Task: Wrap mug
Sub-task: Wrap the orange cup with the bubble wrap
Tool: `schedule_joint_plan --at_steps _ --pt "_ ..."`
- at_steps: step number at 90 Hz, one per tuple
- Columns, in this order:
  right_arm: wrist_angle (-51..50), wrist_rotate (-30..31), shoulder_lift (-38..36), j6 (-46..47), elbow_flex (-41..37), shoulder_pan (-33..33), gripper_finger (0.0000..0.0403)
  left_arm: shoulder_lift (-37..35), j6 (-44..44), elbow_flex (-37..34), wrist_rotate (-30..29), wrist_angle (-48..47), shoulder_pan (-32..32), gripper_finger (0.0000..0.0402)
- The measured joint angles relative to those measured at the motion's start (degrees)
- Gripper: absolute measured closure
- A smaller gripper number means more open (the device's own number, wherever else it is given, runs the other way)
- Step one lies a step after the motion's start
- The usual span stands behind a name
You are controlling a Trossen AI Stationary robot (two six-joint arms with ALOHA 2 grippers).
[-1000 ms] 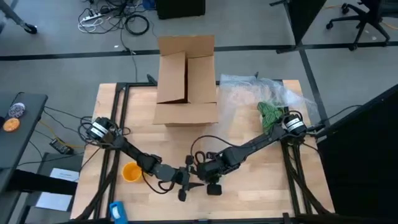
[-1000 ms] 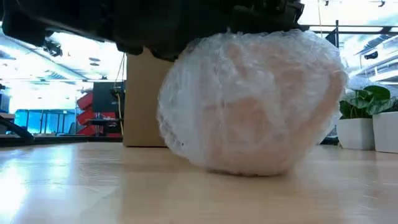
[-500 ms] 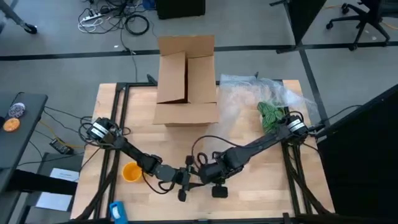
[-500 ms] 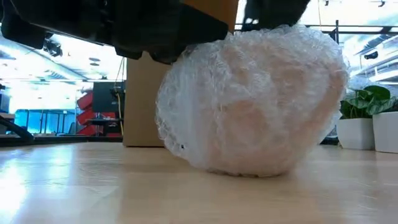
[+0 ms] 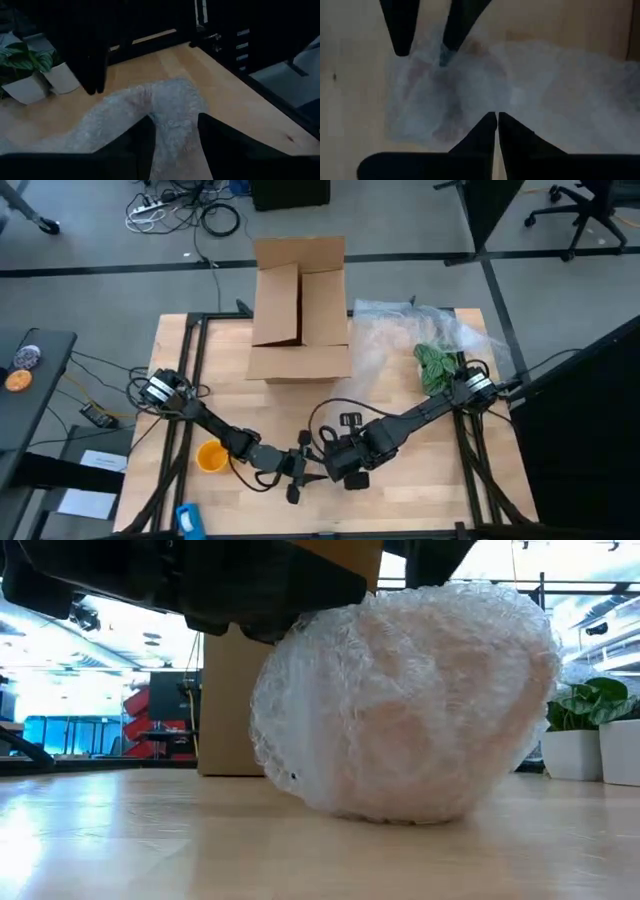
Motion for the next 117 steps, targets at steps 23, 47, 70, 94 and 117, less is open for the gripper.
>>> schedule_joint_plan --at_steps 23,47,70,94,117 --pt "4.1 -4.3 0.0 -6.3 -0.9 -3.2 0.0269 -0.1 -0.3 0.0 -0.2 -0.4 0.0 0.0269" --pt "11.5 -9.2 0.2 -8.0 -8.9 -5.7 0.0153 -4.3 -4.2 0.0 -0.9 -7.6 1.5 0.0269" --pt "23.7 -10.0 0.2 -9.6 -17.1 -5.8 0.0153 -4.5 -7.1 0.0 5.6 -8.3 5.0 0.0269" --pt "30.5 -9.3 0.0 -10.3 -19.6 -5.0 0.0257 -4.5 -11.1 0.0 17.5 -8.9 7.8 0.0269" --pt "29.7 -11.0 -0.1 -9.7 -19.5 -4.1 0.0376 -6.4 -5.4 -0.1 19.6 -10.4 7.0 0.0269"
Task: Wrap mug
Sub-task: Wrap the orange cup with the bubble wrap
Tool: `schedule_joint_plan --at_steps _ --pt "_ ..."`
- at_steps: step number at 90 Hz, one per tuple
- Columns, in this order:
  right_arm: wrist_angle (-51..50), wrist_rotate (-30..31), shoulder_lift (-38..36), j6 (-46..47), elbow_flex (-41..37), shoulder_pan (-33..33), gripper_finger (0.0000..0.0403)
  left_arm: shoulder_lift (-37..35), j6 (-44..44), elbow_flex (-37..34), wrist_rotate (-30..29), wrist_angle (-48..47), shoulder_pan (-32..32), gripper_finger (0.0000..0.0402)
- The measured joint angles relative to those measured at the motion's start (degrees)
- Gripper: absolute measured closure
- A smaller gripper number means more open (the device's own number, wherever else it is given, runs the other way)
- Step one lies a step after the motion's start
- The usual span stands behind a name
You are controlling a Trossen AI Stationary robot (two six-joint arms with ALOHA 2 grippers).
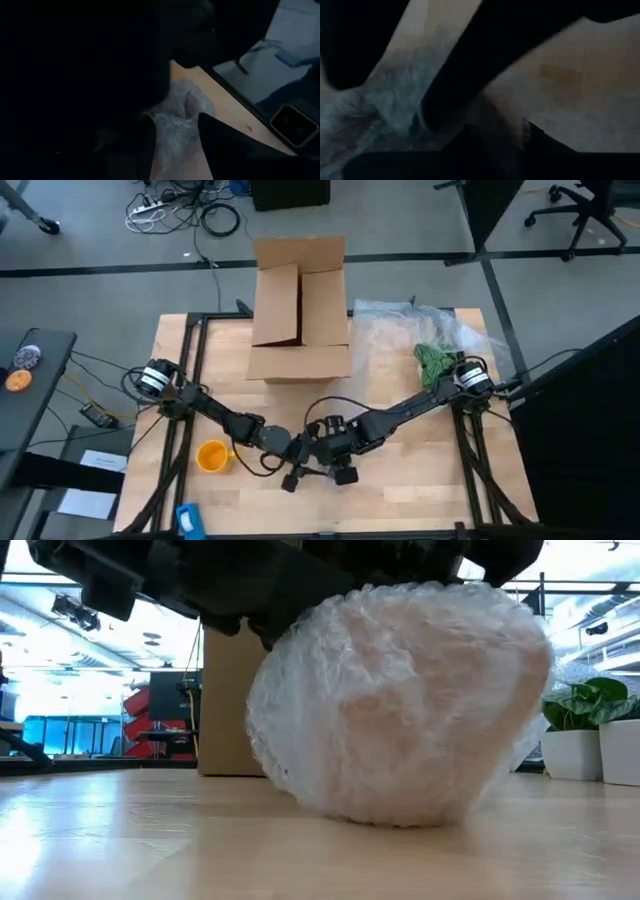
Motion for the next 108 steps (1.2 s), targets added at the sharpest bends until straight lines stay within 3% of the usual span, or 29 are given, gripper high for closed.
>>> schedule_joint_plan --at_steps 35,47,56,75,95,108 --pt "0.3 5.1 0.1 6.1 0.0 6.8 0.0376 -16.5 2.6 0.2 -1.0 -22.9 -0.6 0.0269" --pt "2.7 6.7 0.1 8.5 -0.1 9.5 0.0376 -18.8 4.7 0.1 -2.5 -25.4 -0.4 0.0269" --pt "3.4 8.2 0.1 10.5 -0.1 11.2 0.0376 -19.0 8.1 0.1 -4.4 -20.0 0.2 0.0269" --pt "5.6 9.6 0.2 12.9 -0.2 12.8 0.0376 -10.8 9.6 0.2 -5.2 -10.6 6.0 0.0269" --pt "6.2 12.8 0.3 19.5 -0.3 15.9 0.0376 3.9 5.9 0.1 1.6 3.0 8.3 0.0269" --pt "5.1 18.6 -0.3 25.8 -0.3 19.9 0.0376 8.1 2.9 0.0 1.0 2.6 9.0 0.0269"
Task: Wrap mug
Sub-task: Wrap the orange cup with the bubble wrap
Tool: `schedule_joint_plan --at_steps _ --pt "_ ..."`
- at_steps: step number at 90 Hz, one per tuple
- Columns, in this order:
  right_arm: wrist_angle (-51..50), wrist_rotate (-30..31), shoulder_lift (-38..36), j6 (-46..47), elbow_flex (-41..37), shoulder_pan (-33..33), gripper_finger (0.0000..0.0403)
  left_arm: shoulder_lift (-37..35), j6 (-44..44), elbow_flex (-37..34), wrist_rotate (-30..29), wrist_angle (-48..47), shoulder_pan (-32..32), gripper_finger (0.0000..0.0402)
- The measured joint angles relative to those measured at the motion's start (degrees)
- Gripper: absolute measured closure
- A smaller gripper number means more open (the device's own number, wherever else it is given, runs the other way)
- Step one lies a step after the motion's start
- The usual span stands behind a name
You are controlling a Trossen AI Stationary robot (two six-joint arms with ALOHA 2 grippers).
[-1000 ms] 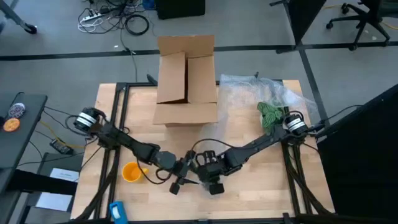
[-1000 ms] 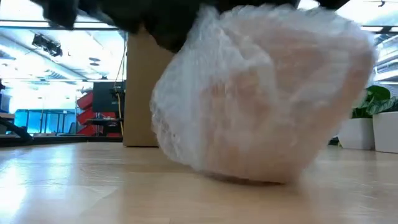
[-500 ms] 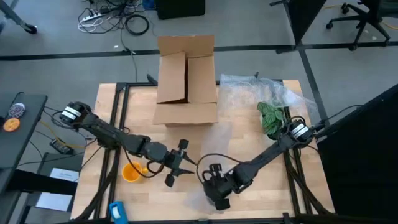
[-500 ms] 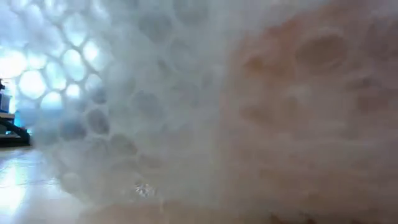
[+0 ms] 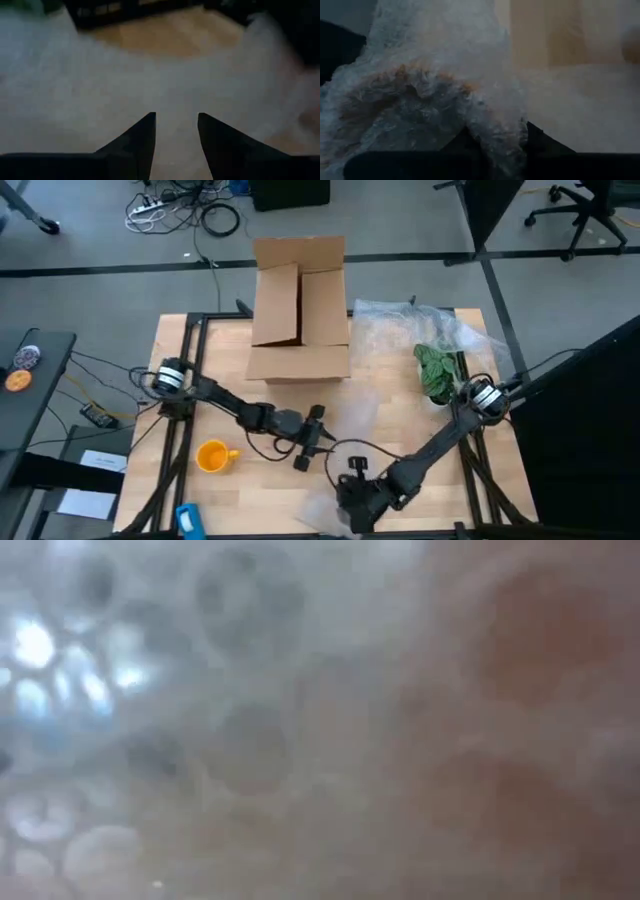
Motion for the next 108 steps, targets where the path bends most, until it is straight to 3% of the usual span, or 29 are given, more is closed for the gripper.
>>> schedule_joint_plan --at_steps 16,28,39,52,71,89,97,108 --pt "-6.9 11.9 -4.9 6.3 0.2 4.5 0.0376 -1.9 -1.3 0.0 0.0 -2.4 0.0 0.0269" --pt "-19.7 18.0 -8.9 15.1 0.1 6.2 0.0376 -8.5 -1.2 0.0 -0.9 -12.1 0.0 0.0269" --pt "-28.6 23.3 -12.8 22.6 -0.6 7.8 0.0376 -15.0 -1.1 0.0 -6.6 -24.5 -0.2 0.0269" --pt "-25.8 27.4 -19.1 27.6 -8.8 9.4 0.0376 -19.3 -1.1 0.0 -12.3 -32.2 -0.6 0.0269" --pt "-2.3 27.7 -33.5 27.1 -29.6 10.2 0.0376 -17.9 -1.1 0.0 -12.5 -30.3 -0.6 0.0269" --pt "30.0 26.3 -46.9 5.4 -45.9 8.5 0.0376 -11.3 -1.1 0.0 -5.2 -19.5 -0.5 0.0269" --pt "43.0 23.5 -51.8 -2.5 -52.6 7.7 0.0376 -7.0 -1.0 0.0 -2.1 -13.1 -0.3 0.0269" --pt "62.9 16.8 -54.4 -11.9 -61.9 7.2 0.0377 -2.8 -0.6 0.0 -2.1 -6.6 0.7 0.0269"
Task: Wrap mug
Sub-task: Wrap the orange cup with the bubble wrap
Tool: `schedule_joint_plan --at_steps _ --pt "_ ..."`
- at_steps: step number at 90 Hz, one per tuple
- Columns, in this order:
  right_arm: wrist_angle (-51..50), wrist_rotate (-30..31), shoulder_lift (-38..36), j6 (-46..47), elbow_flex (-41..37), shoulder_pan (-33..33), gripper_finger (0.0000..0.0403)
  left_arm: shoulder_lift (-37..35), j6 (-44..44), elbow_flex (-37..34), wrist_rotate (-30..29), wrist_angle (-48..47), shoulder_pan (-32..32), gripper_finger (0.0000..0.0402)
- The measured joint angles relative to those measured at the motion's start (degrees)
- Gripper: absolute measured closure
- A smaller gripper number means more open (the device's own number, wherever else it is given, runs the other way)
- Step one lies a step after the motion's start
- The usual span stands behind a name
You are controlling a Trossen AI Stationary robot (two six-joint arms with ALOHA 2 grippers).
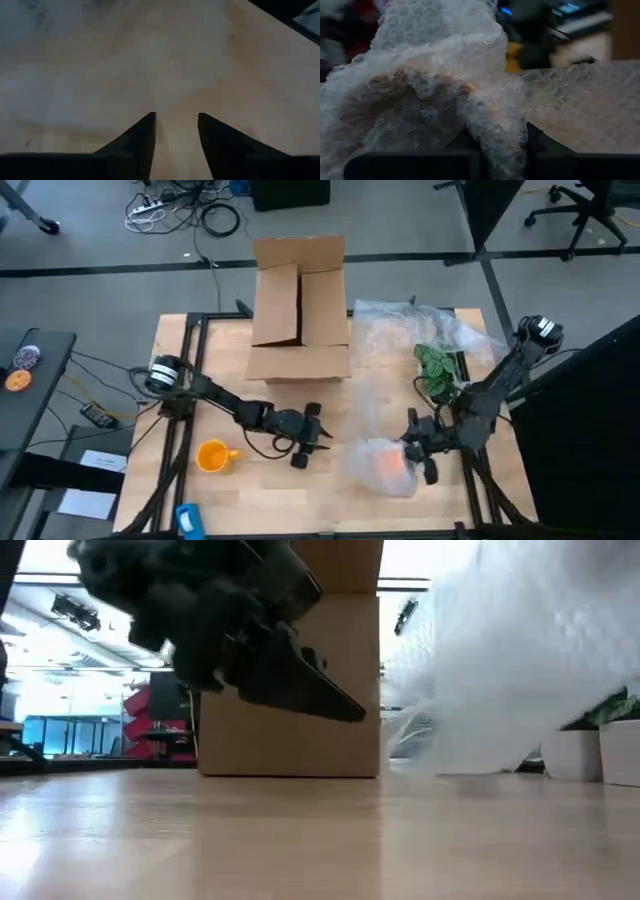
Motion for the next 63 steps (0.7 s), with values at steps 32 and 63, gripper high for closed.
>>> schedule_joint_plan --at_steps 32,63 --pt "18.8 -6.6 4.8 0.5 -11.3 -1.8 0.0377 1.2 1.9 0.0 5.4 7.2 3.4 0.0269" --pt "18.8 -9.8 13.7 9.7 -11.5 -7.1 0.0377 6.6 4.9 13.9 5.9 1.8 9.0 0.0269"
